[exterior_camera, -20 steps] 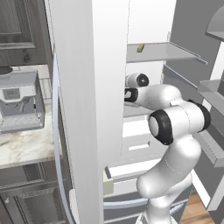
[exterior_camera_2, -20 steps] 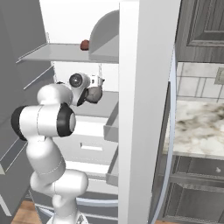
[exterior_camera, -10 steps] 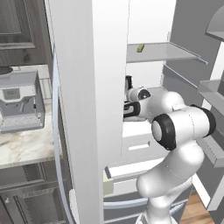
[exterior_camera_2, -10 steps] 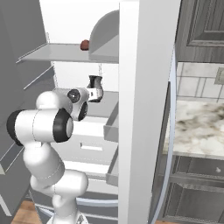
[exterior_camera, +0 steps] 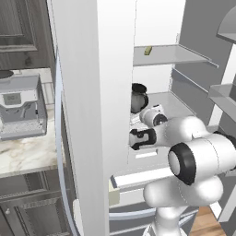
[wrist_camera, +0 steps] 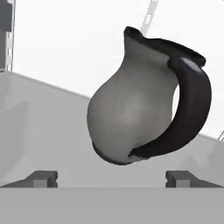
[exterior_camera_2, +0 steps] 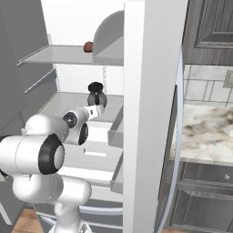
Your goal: Move the pork loin and butter stick from the second highest shelf to the top shelf to make space. Then, place the pitcher from the counter on the cleared second highest shelf.
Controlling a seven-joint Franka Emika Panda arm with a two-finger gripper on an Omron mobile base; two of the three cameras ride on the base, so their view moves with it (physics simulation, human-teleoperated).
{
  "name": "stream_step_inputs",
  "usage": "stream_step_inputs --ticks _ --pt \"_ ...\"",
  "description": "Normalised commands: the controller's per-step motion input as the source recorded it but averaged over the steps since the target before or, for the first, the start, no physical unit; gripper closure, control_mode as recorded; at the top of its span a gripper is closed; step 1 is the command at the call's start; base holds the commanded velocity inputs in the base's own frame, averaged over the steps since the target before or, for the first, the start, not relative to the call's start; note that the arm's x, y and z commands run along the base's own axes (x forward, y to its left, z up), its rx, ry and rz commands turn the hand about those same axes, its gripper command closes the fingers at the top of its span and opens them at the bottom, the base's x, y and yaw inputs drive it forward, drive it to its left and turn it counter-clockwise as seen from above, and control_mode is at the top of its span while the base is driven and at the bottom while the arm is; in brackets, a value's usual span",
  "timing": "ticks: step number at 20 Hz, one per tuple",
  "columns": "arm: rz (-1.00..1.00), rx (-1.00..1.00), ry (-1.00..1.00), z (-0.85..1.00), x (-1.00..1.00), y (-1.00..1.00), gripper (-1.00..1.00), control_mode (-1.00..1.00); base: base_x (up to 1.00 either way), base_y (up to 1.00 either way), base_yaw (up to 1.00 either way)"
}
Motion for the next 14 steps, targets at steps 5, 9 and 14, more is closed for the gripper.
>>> stream_step_inputs --ticks 5,9,14 --pt "0.00 -0.01 -0.01 0.22 -0.94 0.00 -1.00 -1.00 0.00 0.00 0.00" --pt "0.00 0.00 0.00 0.58 -0.84 0.00 -1.00 -1.00 0.00 0.00 0.00" --pt "0.00 0.00 0.00 0.68 -0.80 0.00 -1.00 -1.00 0.00 0.00 0.00"
